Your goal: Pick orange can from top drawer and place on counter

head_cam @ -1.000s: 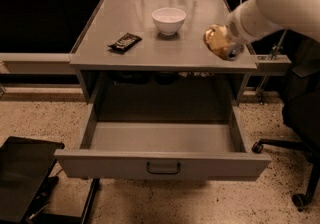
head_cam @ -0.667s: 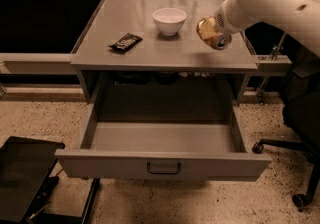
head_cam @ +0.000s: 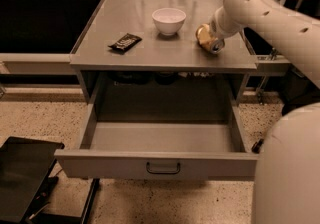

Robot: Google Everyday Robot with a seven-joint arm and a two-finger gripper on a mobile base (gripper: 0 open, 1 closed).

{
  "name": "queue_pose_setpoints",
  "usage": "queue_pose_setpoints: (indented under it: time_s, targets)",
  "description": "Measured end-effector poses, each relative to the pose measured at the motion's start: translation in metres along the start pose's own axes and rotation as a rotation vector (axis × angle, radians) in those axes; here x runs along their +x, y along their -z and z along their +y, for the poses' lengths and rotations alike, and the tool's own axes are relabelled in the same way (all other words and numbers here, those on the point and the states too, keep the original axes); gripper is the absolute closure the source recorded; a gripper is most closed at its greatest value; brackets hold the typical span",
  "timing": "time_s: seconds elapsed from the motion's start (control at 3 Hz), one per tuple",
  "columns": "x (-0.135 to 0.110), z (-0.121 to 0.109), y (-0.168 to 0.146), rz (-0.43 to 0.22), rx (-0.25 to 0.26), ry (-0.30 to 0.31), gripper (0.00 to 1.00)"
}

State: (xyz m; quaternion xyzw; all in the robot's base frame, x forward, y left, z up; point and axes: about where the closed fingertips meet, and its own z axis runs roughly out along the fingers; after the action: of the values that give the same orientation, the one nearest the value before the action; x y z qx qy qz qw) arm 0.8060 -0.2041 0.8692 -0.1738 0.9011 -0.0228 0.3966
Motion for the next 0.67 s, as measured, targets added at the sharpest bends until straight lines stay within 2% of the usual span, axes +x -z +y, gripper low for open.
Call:
queue_pose_setpoints:
  time_s: [0.33,0.67]
  targets:
    - [0.0056,0.0017,-0.011,0.02,-0.008,-0.004,0.83]
    - [0.0036,0.0012,-0.0091,0.02,-0.008,-0.004,0.59]
